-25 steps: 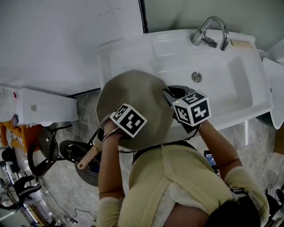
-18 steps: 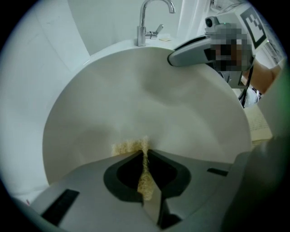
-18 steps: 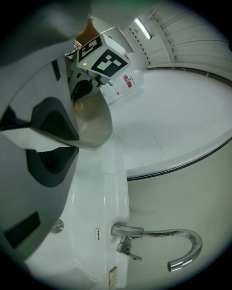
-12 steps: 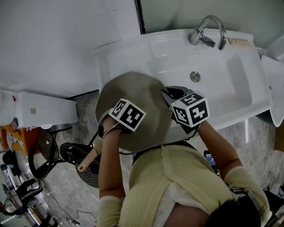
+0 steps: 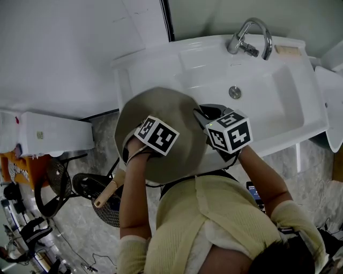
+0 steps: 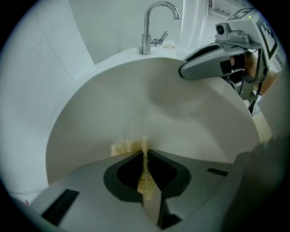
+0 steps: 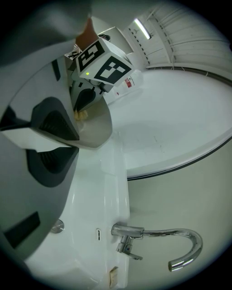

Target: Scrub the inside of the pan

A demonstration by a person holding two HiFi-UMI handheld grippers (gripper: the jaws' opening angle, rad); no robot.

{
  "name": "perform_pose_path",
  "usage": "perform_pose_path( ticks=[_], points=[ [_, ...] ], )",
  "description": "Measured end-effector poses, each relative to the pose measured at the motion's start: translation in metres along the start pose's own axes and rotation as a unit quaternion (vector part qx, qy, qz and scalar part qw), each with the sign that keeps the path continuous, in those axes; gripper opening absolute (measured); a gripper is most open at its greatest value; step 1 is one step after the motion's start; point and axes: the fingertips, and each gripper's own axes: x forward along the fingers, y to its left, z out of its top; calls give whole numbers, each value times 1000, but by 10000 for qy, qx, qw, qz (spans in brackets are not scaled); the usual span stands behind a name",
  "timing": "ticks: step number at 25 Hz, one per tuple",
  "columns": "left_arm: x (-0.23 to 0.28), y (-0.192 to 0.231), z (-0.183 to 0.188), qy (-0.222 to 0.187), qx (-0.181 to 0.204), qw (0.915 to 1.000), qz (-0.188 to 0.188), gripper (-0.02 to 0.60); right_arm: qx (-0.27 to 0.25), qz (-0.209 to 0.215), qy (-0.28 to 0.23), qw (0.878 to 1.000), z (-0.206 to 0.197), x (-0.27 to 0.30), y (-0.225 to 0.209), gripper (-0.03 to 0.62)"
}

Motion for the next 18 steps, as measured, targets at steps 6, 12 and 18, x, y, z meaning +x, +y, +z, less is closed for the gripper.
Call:
perform_pose_path(
  ticks=[6, 12, 18],
  points=[
    [-1, -16, 8, -196, 114, 9995, -239, 81, 7, -10, -4, 10000, 0, 0, 0, 48],
    [-5, -34, 13, -617, 197, 9958, -651, 81, 17, -17, -12, 10000, 0, 0, -1, 48],
    [-7, -47, 17, -811, 295, 9927, -844, 81, 11, -31, -13, 10000, 0, 0, -1, 48]
  ],
)
